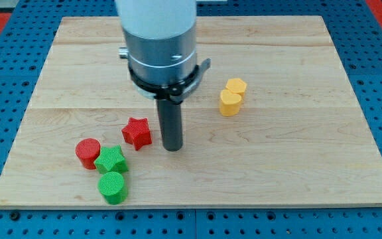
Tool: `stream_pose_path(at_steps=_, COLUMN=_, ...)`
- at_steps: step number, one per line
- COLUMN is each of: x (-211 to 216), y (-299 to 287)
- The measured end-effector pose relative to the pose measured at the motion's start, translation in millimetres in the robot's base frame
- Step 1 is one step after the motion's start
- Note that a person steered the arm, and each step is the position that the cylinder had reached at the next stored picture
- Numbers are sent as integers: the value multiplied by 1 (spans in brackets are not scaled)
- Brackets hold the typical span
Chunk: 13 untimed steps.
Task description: Push the green star into the red star with the green circle
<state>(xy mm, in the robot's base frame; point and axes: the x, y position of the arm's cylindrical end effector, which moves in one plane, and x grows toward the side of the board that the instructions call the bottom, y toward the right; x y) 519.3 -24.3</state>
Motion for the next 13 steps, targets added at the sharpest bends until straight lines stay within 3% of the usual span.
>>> stream_pose_path(at_steps=2, x=-17, y=20)
stream_pose_path(at_steps=4, x=76, y=38)
stream_pose_path(at_steps=5, x=99, y=-1)
stream_pose_path(at_steps=11, x=99, y=-169)
stream_pose_path(at_steps=13, x=83, y=-172)
